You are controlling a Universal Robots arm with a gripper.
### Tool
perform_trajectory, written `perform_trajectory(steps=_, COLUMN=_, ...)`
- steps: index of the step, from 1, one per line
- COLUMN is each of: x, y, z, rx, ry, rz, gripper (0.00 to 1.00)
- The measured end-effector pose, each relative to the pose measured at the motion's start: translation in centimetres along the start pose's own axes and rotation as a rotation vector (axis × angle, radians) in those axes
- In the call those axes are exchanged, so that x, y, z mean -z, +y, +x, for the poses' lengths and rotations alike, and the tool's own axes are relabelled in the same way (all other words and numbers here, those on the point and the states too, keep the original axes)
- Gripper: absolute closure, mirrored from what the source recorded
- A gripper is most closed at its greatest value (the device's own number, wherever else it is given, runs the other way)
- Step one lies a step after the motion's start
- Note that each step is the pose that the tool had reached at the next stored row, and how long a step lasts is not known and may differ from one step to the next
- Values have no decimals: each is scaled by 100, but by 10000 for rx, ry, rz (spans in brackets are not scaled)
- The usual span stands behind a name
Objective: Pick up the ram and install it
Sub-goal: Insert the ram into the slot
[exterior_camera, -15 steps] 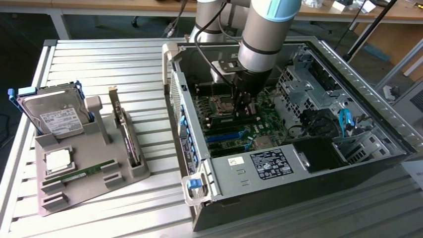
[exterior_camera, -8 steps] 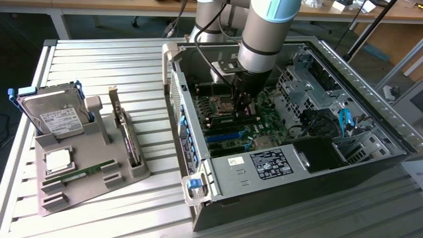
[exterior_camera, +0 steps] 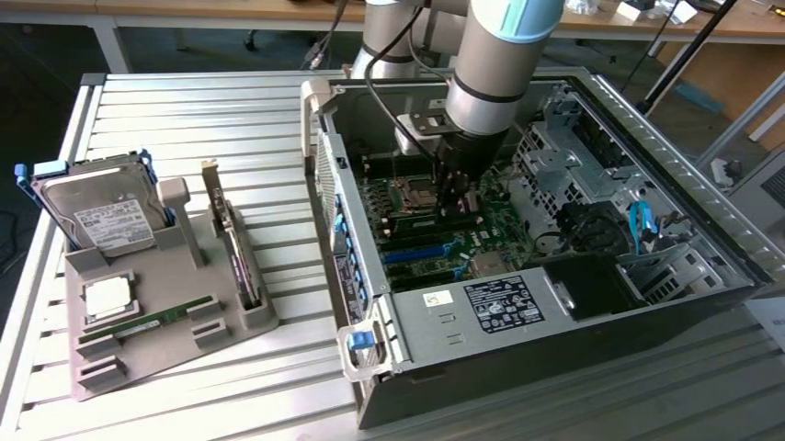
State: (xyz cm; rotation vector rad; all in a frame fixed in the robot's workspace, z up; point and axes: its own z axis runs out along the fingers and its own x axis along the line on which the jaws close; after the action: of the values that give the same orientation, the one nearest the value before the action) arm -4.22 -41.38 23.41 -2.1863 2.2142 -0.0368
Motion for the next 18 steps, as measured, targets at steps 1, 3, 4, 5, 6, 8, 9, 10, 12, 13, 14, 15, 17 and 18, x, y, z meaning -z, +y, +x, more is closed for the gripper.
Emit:
perform_trajectory(steps=1, x=1, y=25, z=1, rx=-2, ry=0, rz=0, gripper=87)
perform_trajectory(steps=3, x=3, y=72, z=1, rx=-8, ry=2, rz=1, gripper=87)
perform_trajectory(steps=4, x=3, y=73, z=1, rx=-8, ry=0, rz=2, gripper=87)
perform_trajectory(steps=5, x=3, y=73, z=1, rx=-9, ry=1, rz=2, gripper=87)
perform_trajectory(steps=6, x=2, y=73, z=1, rx=-8, ry=0, rz=2, gripper=87)
perform_trajectory(steps=8, x=1, y=73, z=2, rx=-8, ry=2, rz=2, gripper=87)
perform_trajectory(steps=9, x=0, y=73, z=1, rx=-9, ry=2, rz=2, gripper=87)
perform_trajectory(steps=10, x=-1, y=73, z=1, rx=-9, ry=1, rz=2, gripper=87)
perform_trajectory(steps=12, x=-18, y=73, z=1, rx=-25, ry=1, rz=2, gripper=87)
perform_trajectory(steps=13, x=-19, y=73, z=1, rx=-25, ry=1, rz=2, gripper=87)
perform_trajectory(steps=14, x=-18, y=73, z=1, rx=-25, ry=1, rz=2, gripper=87)
perform_trajectory(steps=15, x=-19, y=70, z=1, rx=-25, ry=1, rz=1, gripper=87)
perform_trajectory(steps=17, x=-20, y=63, z=1, rx=-25, ry=-1, rz=3, gripper=87)
perform_trajectory(steps=18, x=-20, y=58, z=1, rx=-26, ry=0, rz=3, gripper=87)
